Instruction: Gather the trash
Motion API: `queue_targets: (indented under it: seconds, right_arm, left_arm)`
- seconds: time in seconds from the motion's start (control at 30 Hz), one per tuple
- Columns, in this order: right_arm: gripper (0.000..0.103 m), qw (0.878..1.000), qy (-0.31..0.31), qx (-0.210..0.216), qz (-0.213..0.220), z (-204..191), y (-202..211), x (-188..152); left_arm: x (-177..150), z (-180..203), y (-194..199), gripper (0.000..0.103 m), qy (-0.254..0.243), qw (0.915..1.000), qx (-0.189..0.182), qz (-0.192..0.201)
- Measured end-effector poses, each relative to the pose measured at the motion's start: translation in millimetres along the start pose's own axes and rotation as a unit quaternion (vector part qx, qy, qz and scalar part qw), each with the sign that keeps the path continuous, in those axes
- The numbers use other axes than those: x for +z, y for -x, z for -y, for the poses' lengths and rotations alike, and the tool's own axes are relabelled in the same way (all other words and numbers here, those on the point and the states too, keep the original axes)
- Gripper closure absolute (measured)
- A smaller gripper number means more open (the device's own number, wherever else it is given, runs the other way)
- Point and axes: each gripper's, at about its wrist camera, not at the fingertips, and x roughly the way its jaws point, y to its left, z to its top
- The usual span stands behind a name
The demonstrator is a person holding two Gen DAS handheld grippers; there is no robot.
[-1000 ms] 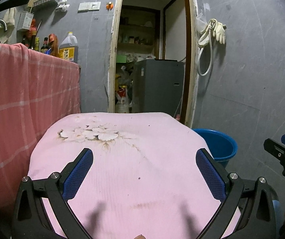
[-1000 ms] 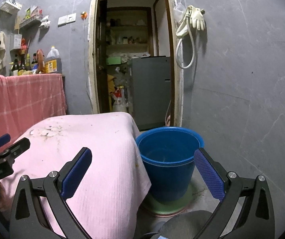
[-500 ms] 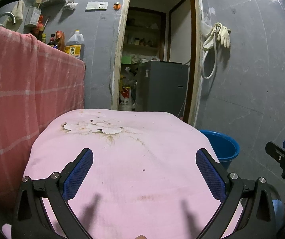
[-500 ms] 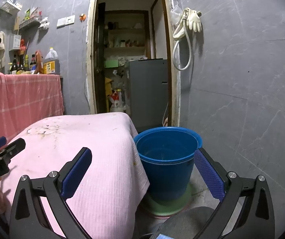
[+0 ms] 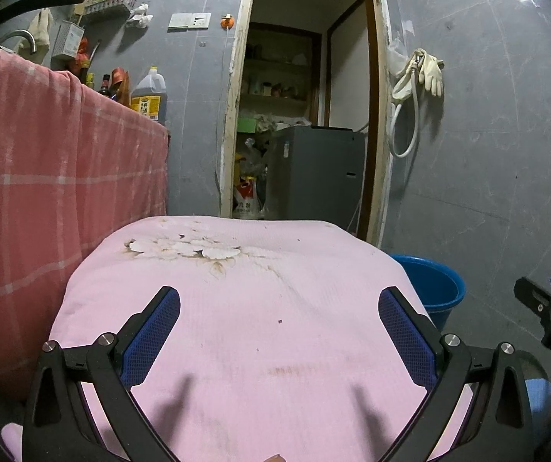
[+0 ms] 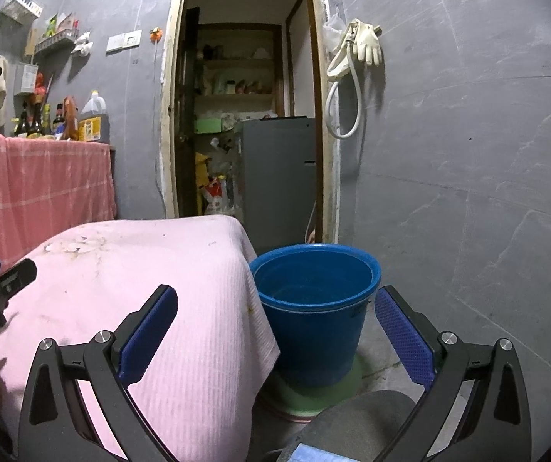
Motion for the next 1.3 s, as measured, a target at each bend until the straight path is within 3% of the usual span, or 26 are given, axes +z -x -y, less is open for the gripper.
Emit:
queue_targets:
  seconds: [0.67, 1.3]
  right_arm:
    - [0.0, 1.0, 0.002, -0.01, -0.021, -2.0, -6.1, -6.8]
    - [0.0, 1.0, -0.008, -0.013, -0.014, 1.2, -4.0, -10.2]
  left_arm:
    - [-3.5, -13.4, -6.8, 0.002, 0.017, 0.9994, 0.023, -0.018]
    - [-6.4, -14.4, -4.9, 0.002, 0.008, 0.9998, 0.011, -0.011]
